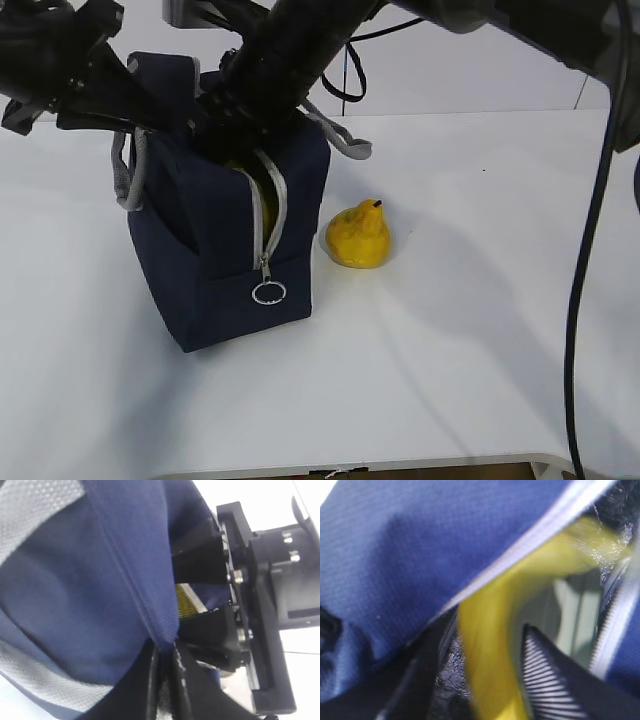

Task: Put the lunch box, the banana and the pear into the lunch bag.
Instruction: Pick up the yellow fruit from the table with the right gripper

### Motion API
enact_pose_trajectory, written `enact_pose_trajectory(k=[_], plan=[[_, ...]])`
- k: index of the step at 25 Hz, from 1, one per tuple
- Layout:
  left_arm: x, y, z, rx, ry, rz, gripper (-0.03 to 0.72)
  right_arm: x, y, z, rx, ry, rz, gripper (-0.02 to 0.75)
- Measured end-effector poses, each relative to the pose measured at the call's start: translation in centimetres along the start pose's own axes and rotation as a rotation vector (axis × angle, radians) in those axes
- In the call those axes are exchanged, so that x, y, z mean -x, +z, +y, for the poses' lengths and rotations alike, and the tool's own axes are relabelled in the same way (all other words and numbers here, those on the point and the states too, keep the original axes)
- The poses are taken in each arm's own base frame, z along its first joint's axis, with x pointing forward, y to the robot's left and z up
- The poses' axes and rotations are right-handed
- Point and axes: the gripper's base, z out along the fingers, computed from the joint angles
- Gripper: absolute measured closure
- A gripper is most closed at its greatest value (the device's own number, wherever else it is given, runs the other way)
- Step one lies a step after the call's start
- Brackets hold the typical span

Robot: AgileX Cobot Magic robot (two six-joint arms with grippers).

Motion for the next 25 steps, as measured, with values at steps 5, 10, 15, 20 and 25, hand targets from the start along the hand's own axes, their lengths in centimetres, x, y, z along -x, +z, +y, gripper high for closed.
enact_pose_trajectory(k=[5, 10, 15, 20, 25], plan=[[0.0, 0.0, 0.0, 0.001, 0.001, 0.000, 0.690, 0.0, 0.0, 0.0, 0.003, 0.012, -0.002, 0.323], [0.0, 0.0, 0.0, 0.001, 0.001, 0.001, 0.690, 0.1, -0.2, 0.1, -0.002, 0.029, -0.003, 0.268], [0.0, 0.0, 0.0, 0.001, 0.001, 0.001, 0.690, 0.6, -1.8, 0.8, -0.020, 0.011, -0.025, 0.263], [0.0, 0.0, 0.1, 0.011, 0.013, 0.004, 0.690, 0.8, -3.7, 1.1, -0.095, -0.002, -0.023, 0.262], [-0.1, 0.0, 0.4, 0.035, 0.036, 0.009, 0.690, 1.1, -5.7, 1.6, -0.151, -0.013, -0.037, 0.261]])
